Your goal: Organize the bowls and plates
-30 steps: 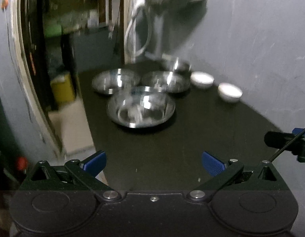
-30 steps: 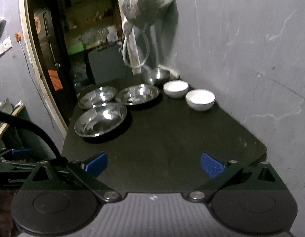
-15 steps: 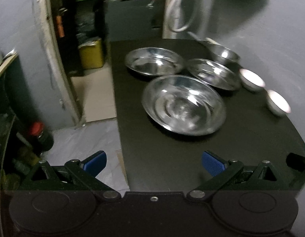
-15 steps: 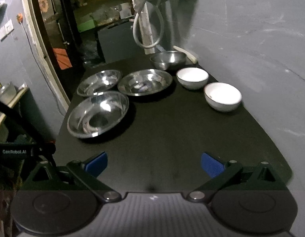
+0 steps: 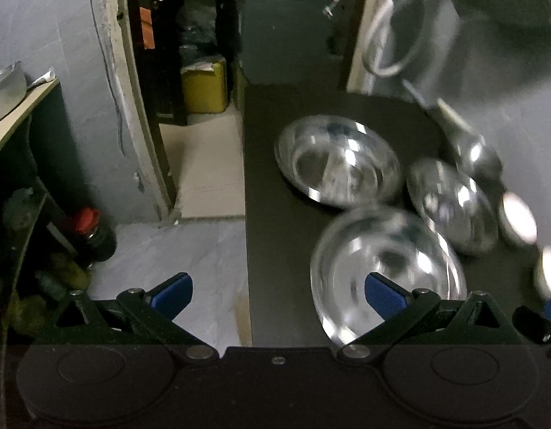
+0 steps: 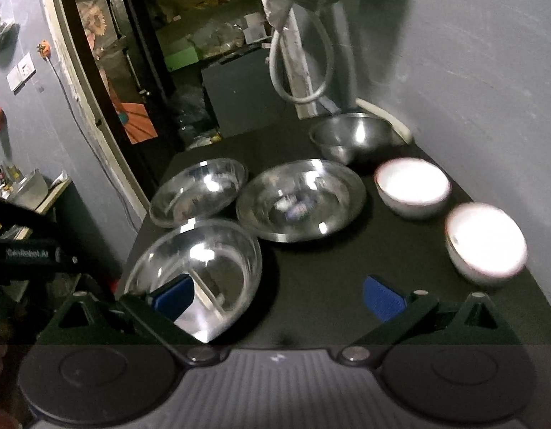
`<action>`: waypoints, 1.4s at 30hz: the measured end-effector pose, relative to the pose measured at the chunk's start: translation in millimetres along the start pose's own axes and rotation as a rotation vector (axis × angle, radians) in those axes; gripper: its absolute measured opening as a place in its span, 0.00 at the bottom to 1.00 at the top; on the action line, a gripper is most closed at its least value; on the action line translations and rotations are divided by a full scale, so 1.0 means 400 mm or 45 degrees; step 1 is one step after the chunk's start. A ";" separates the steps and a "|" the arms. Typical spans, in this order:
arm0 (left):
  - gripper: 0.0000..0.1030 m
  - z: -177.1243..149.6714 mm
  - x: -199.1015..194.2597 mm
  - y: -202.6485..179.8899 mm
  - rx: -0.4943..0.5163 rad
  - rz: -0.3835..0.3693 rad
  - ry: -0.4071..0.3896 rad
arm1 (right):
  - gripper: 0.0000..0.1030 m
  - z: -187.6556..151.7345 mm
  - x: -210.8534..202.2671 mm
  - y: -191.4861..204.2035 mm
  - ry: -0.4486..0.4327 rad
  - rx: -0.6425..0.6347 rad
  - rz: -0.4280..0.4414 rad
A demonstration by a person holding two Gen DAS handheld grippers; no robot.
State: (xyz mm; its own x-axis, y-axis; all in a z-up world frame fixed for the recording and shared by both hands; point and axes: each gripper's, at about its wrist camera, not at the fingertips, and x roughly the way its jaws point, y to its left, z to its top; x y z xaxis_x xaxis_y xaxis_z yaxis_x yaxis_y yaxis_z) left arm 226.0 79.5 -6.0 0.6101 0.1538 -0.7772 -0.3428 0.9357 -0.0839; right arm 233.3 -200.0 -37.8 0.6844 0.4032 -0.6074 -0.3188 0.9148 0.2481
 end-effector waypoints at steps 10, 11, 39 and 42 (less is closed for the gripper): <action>0.99 0.176 0.201 0.060 -0.235 -0.105 -0.019 | 1.00 0.210 0.219 0.062 -0.055 -0.164 -0.016; 0.99 0.185 0.223 0.064 -0.260 -0.124 -0.019 | 1.00 0.226 0.241 0.071 -0.058 -0.188 -0.005; 0.12 0.197 0.393 0.104 -0.345 -0.324 0.056 | 0.38 0.309 0.576 0.155 0.207 -0.289 0.085; 0.10 0.195 0.393 0.116 -0.365 -0.315 0.052 | 0.30 0.309 0.570 0.150 0.204 -0.261 0.096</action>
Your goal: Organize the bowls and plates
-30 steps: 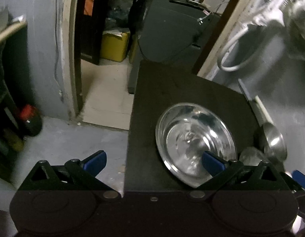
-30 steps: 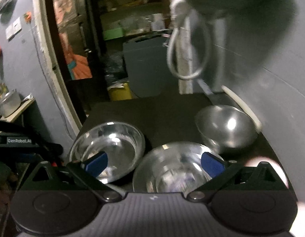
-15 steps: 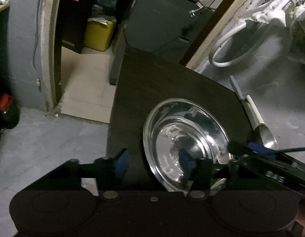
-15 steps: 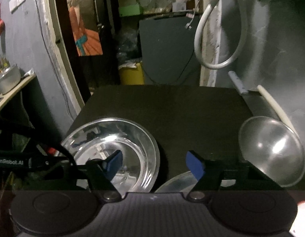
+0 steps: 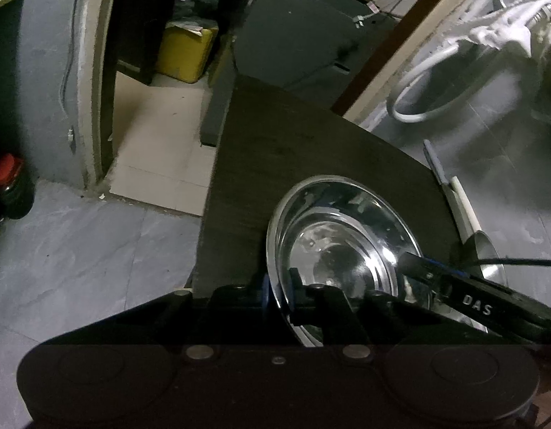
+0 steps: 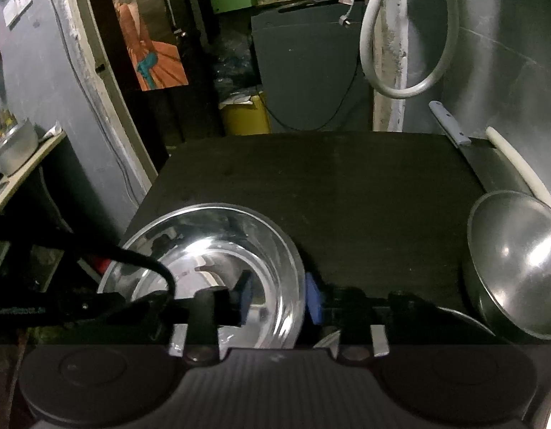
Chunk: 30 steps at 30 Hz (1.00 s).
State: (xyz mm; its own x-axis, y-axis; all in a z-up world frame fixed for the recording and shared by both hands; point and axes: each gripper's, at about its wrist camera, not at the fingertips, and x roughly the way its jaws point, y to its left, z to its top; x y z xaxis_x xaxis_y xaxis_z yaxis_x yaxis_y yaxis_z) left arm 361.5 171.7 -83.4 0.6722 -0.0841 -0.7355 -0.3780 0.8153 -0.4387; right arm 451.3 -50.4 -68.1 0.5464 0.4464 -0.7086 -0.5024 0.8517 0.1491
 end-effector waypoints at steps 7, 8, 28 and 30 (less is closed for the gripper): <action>0.09 0.004 -0.048 -0.001 0.003 -0.019 -0.046 | 0.27 -0.006 -0.059 0.005 -0.050 0.034 0.016; 0.09 0.004 -0.057 -0.005 0.007 -0.022 -0.050 | 0.27 -0.004 -0.072 0.007 -0.060 0.039 0.019; 0.12 -0.140 -0.234 -0.089 0.192 -0.006 -0.006 | 0.29 -0.186 -0.337 0.014 -0.119 0.170 0.030; 0.12 -0.161 -0.240 -0.091 0.220 0.008 0.013 | 0.30 -0.210 -0.350 0.020 -0.106 0.167 0.012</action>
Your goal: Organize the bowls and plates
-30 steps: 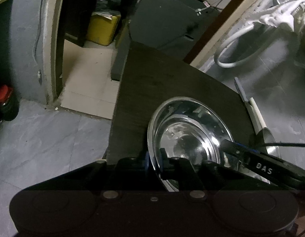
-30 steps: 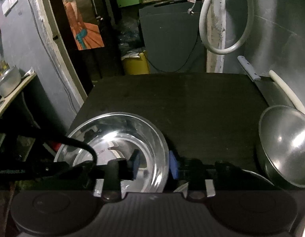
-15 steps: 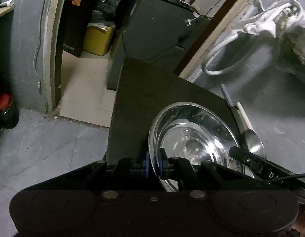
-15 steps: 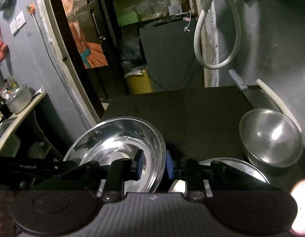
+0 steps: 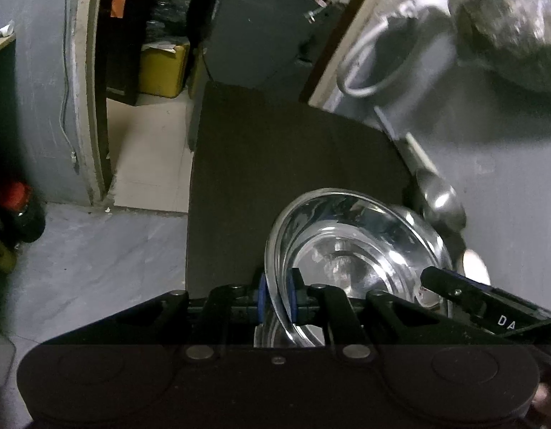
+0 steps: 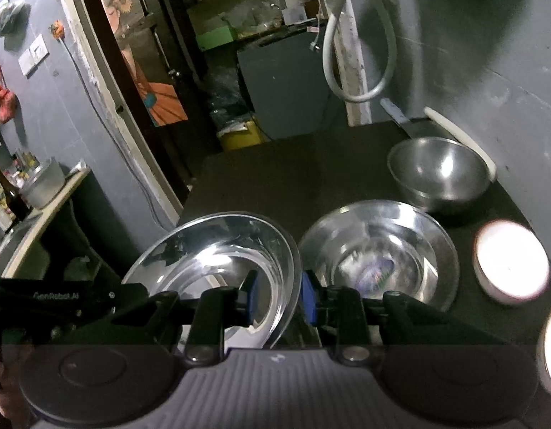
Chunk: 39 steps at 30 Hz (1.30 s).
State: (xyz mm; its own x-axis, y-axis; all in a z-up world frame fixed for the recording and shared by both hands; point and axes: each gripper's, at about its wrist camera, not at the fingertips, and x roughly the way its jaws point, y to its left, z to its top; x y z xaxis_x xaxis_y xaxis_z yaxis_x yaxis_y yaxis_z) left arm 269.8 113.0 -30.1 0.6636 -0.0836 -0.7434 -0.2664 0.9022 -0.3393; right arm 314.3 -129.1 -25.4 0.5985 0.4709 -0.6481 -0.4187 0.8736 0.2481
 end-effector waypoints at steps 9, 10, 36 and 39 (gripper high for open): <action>0.14 -0.059 0.025 -0.037 0.177 0.118 0.063 | 0.39 -0.084 -0.016 0.010 0.048 0.006 -0.023; 0.15 -0.062 0.030 -0.041 0.195 0.130 0.071 | 0.39 -0.092 -0.018 0.012 0.053 -0.002 -0.027; 0.75 -0.092 0.033 -0.092 0.220 0.243 0.071 | 0.86 -0.148 -0.061 0.002 -0.004 0.009 0.008; 0.86 -0.090 0.018 -0.097 0.213 0.269 0.051 | 0.93 -0.157 -0.087 -0.015 -0.041 0.056 0.013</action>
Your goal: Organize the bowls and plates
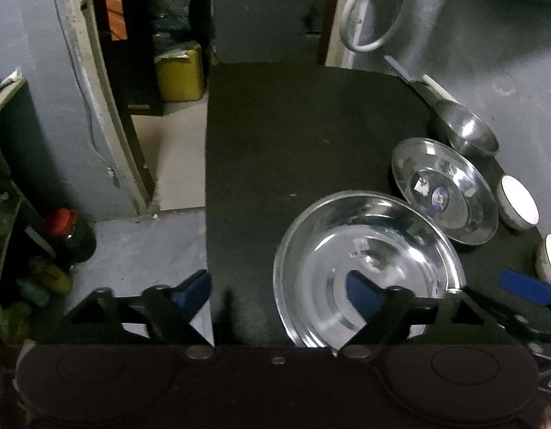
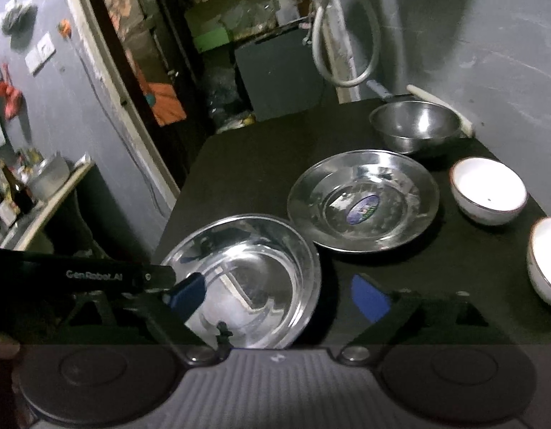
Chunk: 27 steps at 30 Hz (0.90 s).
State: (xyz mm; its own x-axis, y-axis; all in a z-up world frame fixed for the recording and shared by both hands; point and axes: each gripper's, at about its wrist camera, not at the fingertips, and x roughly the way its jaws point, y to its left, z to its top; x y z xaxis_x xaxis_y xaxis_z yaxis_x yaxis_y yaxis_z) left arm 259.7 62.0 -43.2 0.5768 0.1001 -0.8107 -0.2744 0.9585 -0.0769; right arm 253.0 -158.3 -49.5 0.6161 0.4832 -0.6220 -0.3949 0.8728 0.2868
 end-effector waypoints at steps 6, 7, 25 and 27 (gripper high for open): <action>0.97 0.005 -0.021 0.006 -0.037 0.022 -0.006 | 1.00 -0.022 -0.042 -0.058 -0.077 0.141 -0.060; 0.97 0.008 -0.023 0.006 -0.043 0.012 -0.002 | 1.00 -0.027 -0.047 -0.069 -0.091 0.169 -0.076; 0.99 0.183 0.055 -0.110 0.066 -0.148 -0.051 | 1.00 -0.097 -0.045 -0.190 -0.178 0.420 -0.285; 0.99 0.211 0.082 -0.135 0.114 -0.167 -0.054 | 1.00 -0.101 -0.041 -0.195 -0.168 0.424 -0.296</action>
State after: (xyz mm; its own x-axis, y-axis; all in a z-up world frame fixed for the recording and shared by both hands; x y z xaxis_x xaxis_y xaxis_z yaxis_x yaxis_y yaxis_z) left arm 358.5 36.0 -16.6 0.6359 -0.0181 -0.7716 -0.1259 0.9839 -0.1268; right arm 246.0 -237.0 -91.2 0.7532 0.2564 -0.6057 -0.0064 0.9237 0.3831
